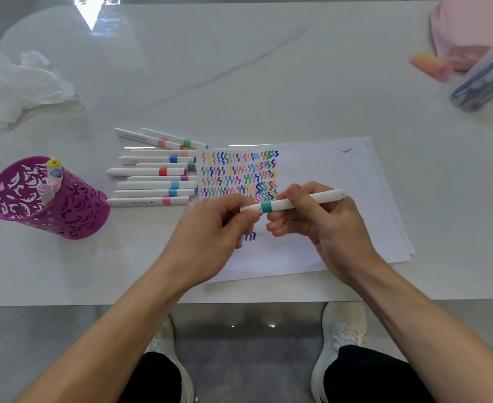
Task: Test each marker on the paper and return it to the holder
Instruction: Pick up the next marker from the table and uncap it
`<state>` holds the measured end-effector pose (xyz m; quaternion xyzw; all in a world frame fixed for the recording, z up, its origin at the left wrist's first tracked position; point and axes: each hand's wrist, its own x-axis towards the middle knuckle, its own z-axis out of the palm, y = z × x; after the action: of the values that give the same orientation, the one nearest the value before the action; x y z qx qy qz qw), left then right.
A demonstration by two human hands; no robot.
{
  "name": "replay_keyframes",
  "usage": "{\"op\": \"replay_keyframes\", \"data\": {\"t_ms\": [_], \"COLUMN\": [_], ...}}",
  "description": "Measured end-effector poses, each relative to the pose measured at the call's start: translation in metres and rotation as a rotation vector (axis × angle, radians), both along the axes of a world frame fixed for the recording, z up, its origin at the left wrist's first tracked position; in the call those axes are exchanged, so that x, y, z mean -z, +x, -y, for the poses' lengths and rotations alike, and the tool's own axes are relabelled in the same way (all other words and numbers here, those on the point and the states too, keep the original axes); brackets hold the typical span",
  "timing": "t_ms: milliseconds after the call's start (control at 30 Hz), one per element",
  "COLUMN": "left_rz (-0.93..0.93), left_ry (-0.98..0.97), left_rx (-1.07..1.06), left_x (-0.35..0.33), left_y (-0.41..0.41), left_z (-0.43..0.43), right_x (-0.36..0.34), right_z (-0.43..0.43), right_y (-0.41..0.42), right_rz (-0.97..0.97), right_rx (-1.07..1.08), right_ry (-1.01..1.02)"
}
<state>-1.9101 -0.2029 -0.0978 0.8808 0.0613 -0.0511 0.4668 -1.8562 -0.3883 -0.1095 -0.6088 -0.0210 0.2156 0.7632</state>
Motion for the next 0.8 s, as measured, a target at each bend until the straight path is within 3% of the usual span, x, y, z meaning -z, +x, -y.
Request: {"op": "replay_keyframes", "data": {"t_ms": [233, 367, 467, 633, 800], "left_rz": [-0.046, 0.001, 0.065, 0.257, 0.374], "left_ry": [-0.599, -0.746, -0.734, -0.488, -0.434], "left_rx": [-0.24, -0.31, -0.316, -0.344, -0.408], "left_x": [-0.01, -0.011, -0.014, -0.019, -0.032], "left_y": [0.005, 0.004, 0.001, -0.006, -0.018], "left_z": [-0.009, -0.012, -0.009, -0.015, -0.024], "right_x": [0.0, 0.004, 0.007, 0.016, 0.03], "right_z": [0.009, 0.014, 0.01, 0.011, 0.017], "right_y": [0.01, 0.012, 0.005, 0.001, 0.004], "right_rz": [0.013, 0.231, 0.427, 0.71, 0.744], "right_rx": [0.066, 0.015, -0.015, 0.077, 0.009], "right_ry": [-0.057, -0.298, -0.517, -0.77, -0.983]}}
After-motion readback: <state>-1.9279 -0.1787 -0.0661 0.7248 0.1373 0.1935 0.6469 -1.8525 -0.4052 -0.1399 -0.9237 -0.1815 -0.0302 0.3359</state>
